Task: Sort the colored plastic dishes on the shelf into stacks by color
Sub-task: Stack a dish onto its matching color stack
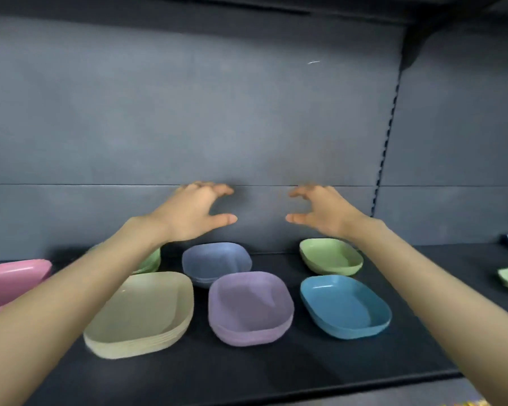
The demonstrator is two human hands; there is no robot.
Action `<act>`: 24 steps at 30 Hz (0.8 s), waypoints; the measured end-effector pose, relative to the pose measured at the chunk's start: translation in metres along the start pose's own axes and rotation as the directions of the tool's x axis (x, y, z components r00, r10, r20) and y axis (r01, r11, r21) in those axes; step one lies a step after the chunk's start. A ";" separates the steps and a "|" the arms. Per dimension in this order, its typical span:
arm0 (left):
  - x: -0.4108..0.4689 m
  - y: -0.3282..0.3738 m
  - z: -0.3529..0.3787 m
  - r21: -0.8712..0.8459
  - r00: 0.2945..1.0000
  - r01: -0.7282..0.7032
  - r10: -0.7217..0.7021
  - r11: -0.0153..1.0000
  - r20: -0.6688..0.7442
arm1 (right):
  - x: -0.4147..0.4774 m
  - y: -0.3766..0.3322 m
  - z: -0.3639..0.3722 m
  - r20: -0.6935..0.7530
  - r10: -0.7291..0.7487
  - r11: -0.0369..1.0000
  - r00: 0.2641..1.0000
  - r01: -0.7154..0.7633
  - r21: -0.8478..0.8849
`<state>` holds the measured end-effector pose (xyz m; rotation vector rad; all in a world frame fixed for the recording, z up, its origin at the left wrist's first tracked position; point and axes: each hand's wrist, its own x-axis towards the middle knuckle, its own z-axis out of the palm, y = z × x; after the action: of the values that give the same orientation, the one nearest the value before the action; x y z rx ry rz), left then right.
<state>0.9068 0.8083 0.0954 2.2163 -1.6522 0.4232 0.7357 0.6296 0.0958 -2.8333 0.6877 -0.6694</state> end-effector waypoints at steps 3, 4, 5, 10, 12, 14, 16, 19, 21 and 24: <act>0.019 0.070 0.012 0.028 0.991 -0.096 0.098 0.995 -0.089 | -0.044 0.048 -0.044 -0.073 0.049 0.997 0.996 -0.054 -0.063; 0.025 0.093 0.017 0.026 0.987 -0.117 0.119 0.993 -0.109 | -0.060 0.065 -0.057 -0.088 0.068 0.994 0.994 -0.075 -0.084; 0.029 0.117 0.024 0.027 0.982 -0.139 0.141 0.990 -0.122 | -0.075 0.082 -0.068 -0.102 0.085 0.990 0.991 -0.096 -0.103; 0.048 0.231 0.064 -0.032 0.967 -0.236 0.231 0.971 -0.104 | -0.156 0.173 -0.116 -0.147 0.208 0.953 0.967 -0.234 -0.190; 0.056 0.271 0.078 -0.069 0.959 -0.274 0.267 0.959 -0.093 | -0.183 0.205 -0.130 -0.160 0.255 0.935 0.954 -0.285 -0.211; 0.065 0.305 0.089 -0.093 0.951 -0.308 0.303 0.947 -0.067 | -0.205 0.232 -0.143 -0.162 0.298 0.918 0.941 -0.329 -0.221; 0.078 0.334 0.097 -0.117 0.943 -0.333 0.328 0.936 -0.056 | -0.220 0.259 -0.155 -0.178 0.321 0.907 0.930 -0.356 -0.223; 0.097 0.371 0.111 -0.154 0.934 -0.358 0.355 0.921 -0.046 | -0.233 0.298 -0.165 -0.207 0.350 0.897 0.914 -0.391 -0.205; 0.108 0.392 0.125 -0.171 0.931 -0.364 0.363 0.916 -0.034 | -0.241 0.322 -0.165 -0.211 0.366 0.896 0.906 -0.405 -0.183; 0.124 0.418 0.154 -0.219 0.937 -0.344 0.349 0.913 -0.017 | -0.250 0.360 -0.159 -0.180 0.382 0.900 0.907 -0.409 -0.150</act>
<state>0.5451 0.5242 0.0508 1.7782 -2.0064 0.2855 0.3204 0.4220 0.0525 -2.6839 1.3733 -0.7774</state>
